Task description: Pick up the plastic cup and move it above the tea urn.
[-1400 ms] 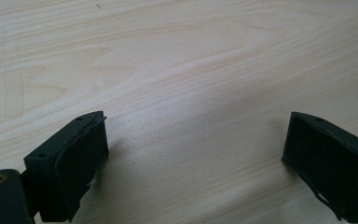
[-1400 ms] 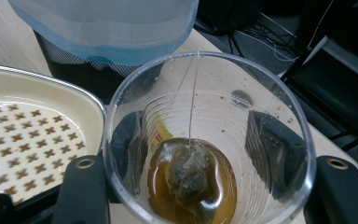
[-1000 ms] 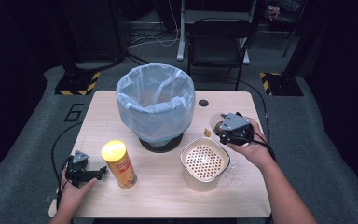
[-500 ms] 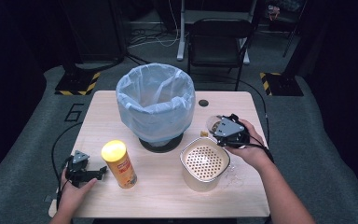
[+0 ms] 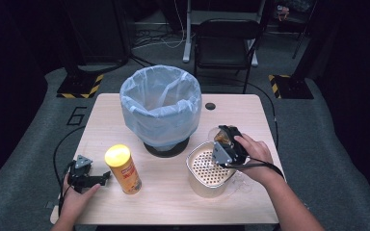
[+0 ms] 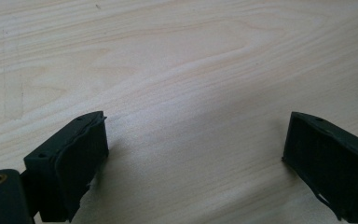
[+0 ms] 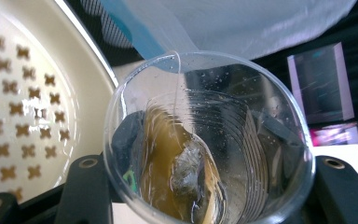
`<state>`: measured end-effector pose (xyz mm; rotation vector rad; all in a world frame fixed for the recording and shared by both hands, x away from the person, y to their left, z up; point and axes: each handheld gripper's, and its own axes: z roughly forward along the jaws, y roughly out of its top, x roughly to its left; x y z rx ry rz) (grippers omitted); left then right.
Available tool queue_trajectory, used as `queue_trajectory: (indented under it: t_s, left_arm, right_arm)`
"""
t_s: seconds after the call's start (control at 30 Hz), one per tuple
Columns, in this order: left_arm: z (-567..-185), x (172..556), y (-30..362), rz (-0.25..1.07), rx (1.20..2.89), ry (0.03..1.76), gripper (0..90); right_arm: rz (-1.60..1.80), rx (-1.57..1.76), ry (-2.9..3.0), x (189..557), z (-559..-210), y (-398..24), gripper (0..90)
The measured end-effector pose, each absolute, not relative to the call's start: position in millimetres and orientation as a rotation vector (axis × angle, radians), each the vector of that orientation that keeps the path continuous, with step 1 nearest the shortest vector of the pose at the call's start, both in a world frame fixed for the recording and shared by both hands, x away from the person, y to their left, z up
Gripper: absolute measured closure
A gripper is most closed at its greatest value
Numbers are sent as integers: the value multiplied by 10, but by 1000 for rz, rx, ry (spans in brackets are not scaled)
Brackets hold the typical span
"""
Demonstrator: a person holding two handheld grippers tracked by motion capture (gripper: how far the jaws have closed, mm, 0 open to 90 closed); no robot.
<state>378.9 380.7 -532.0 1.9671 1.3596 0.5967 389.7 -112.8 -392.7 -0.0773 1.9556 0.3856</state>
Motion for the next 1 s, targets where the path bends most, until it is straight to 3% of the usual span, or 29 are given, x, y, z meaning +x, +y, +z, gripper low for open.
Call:
queue_trajectory:
  t_s: [0.37,0.4,1.0]
  left_arm:
    - [-5320,3789,3807,596,1967,1360,63]
    - [-5320,3789,3806,595,1967,1361,63]
    - [-5320,3789,3807,596,1968,1360,63]
  right_arm:
    - [-278,-676,1543,3602,-4325,-865,403]
    - [-193,-609,1560,3604,-4428,-887,403]
    - [-293,-693,1554,3553,-4266,-850,403]
